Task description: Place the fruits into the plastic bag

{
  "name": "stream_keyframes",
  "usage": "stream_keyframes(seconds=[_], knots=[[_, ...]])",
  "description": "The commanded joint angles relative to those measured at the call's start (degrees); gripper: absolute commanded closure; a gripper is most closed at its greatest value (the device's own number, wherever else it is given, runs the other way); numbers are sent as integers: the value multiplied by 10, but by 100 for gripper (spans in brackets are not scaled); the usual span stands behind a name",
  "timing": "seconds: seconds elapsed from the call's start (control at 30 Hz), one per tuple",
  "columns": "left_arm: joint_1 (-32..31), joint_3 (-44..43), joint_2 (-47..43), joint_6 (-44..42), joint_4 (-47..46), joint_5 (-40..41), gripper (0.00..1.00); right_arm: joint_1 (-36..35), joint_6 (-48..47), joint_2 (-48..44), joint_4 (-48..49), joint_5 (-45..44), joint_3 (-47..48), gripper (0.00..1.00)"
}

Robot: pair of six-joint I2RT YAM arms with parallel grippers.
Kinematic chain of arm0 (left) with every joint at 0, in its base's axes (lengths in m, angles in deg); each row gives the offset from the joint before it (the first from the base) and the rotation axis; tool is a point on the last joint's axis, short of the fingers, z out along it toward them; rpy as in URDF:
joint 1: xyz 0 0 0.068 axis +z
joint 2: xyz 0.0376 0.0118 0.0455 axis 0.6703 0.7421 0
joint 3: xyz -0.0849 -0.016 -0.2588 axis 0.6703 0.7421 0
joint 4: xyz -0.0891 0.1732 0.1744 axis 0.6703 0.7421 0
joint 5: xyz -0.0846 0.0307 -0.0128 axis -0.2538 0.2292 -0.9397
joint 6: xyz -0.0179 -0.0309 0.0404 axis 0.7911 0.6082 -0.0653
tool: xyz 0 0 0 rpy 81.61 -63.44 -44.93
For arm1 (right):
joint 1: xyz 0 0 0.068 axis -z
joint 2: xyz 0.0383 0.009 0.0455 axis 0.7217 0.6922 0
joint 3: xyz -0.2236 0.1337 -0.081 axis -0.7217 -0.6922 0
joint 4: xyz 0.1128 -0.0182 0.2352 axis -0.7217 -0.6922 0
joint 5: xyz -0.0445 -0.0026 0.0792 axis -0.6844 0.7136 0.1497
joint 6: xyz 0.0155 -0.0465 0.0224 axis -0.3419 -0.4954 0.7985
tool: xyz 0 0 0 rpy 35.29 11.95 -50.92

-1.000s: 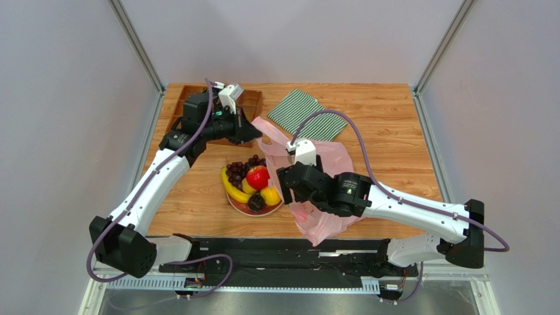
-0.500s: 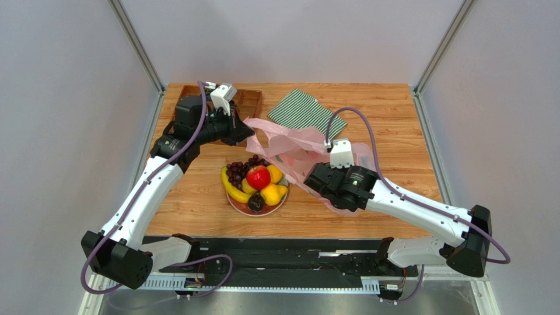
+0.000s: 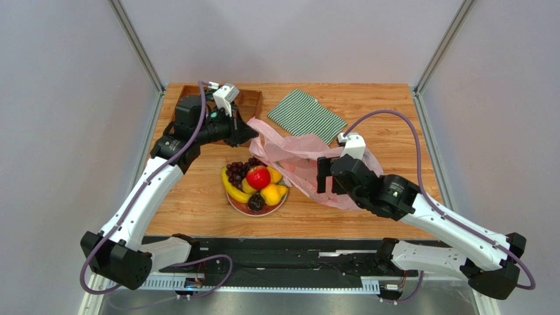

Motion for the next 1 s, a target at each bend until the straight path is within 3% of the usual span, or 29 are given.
stream_keyframes(seconds=[0.0, 0.13, 0.4, 0.83, 0.97], knots=[[-18, 0, 3, 19, -41, -33, 100, -12, -62, -45, 178, 102, 13, 3], [-20, 1, 12, 28, -43, -46, 100, -40, -108, -23, 283, 185, 12, 5], [-20, -4, 12, 19, -32, -35, 100, -141, -199, 60, 317, 106, 76, 6], [-20, -6, 23, 23, -27, -44, 100, -154, -208, 218, 420, 208, 115, 3], [-20, -12, 25, 16, -20, -42, 100, -148, -221, 266, 409, 176, 131, 2]])
